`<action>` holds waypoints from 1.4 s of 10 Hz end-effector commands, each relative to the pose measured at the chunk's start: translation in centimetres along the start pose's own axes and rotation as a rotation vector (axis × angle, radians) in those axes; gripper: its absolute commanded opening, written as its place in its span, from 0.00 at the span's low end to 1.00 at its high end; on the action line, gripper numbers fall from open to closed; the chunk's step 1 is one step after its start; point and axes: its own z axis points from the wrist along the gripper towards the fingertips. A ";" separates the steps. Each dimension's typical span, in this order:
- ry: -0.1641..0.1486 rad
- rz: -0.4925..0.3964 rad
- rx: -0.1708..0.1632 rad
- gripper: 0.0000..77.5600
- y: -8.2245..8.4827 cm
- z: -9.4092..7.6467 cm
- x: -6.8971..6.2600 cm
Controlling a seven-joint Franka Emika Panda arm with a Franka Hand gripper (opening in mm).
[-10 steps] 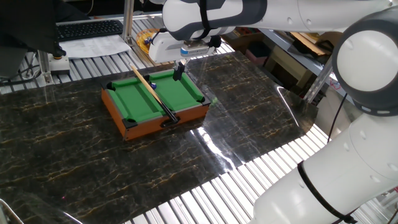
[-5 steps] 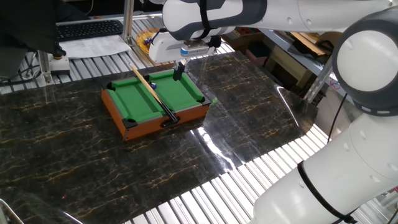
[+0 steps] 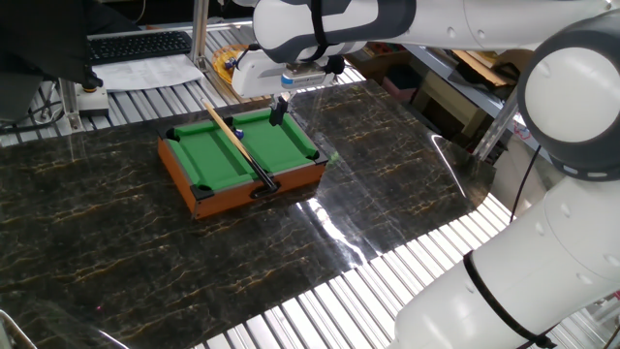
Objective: Hit the pool ball
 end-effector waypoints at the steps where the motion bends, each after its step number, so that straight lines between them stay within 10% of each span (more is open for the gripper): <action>1: 0.019 -0.015 0.038 0.00 0.0 0.0 0.0; 4: 0.021 -0.029 0.087 0.00 0.2 -0.1 0.1; 14: 0.028 0.006 0.040 0.00 1.6 3.6 -0.7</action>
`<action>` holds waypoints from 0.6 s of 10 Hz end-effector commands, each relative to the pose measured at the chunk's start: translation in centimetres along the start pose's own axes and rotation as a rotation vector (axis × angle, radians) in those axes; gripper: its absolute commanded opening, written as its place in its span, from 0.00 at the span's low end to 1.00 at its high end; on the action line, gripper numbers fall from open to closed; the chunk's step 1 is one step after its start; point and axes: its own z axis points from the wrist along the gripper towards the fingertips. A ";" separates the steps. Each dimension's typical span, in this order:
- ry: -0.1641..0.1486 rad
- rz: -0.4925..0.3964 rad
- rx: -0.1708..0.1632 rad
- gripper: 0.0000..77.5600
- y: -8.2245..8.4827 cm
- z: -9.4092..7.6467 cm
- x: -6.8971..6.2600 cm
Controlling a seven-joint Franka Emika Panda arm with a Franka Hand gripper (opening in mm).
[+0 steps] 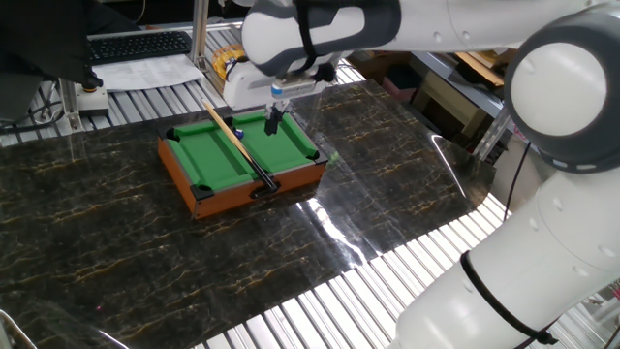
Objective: Hit the pool ball
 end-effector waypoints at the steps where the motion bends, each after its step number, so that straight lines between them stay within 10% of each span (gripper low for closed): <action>1: -0.010 -0.007 -0.002 0.00 -0.6 2.9 -0.8; 6: -0.060 -0.010 0.000 0.00 -1.8 8.9 -2.1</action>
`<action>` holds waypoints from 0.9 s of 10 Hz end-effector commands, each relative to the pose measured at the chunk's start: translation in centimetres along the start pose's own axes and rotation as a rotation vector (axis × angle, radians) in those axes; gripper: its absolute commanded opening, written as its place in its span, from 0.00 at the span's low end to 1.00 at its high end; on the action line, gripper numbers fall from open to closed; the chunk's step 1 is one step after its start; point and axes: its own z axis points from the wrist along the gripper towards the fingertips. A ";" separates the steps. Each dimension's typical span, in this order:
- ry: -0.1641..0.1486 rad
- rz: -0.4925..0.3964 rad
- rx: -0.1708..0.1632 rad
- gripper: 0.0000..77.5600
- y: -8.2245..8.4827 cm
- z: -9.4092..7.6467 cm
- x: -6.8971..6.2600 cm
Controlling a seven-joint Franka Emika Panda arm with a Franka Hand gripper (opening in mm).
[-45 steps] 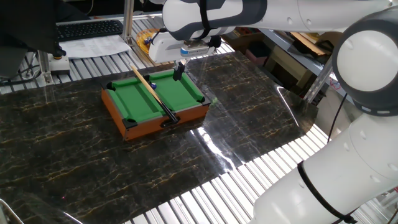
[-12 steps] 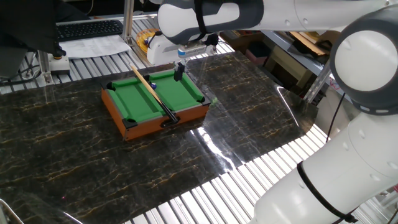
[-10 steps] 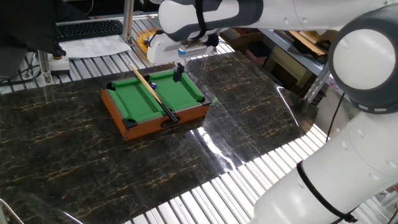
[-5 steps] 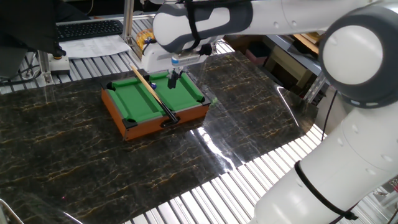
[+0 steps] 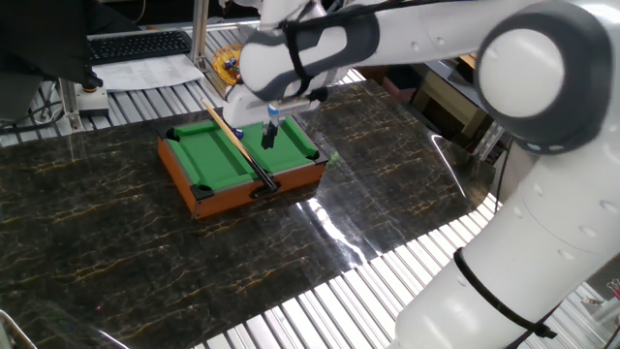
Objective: Hit the pool ball
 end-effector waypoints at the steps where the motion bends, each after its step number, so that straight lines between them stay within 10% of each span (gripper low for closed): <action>1: -0.045 0.005 0.000 0.00 -0.6 3.9 -0.9; 5: 0.008 0.008 -0.070 0.00 -0.7 4.2 -1.6; 9: 0.041 -0.007 -0.035 0.00 -0.8 4.4 -1.9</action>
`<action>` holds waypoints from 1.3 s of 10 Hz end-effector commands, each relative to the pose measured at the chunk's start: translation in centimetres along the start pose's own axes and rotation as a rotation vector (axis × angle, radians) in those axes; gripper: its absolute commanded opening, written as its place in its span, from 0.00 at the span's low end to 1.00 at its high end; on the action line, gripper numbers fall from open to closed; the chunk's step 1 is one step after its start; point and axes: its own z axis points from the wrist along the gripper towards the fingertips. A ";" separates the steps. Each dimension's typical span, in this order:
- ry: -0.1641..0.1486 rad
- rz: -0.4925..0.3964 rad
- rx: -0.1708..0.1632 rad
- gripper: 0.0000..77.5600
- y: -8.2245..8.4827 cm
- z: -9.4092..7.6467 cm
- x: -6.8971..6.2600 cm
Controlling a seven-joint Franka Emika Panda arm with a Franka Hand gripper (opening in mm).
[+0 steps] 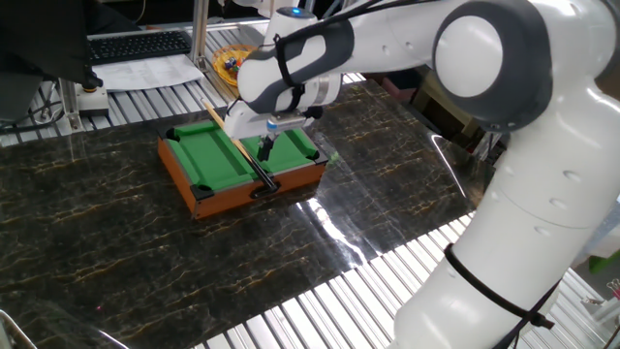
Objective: Hit the pool ball
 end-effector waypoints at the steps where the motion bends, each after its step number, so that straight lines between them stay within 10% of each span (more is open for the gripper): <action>1: 0.025 -0.005 0.040 0.00 -0.1 0.0 -0.2; 13: 0.058 -0.026 0.039 0.00 0.4 1.5 1.3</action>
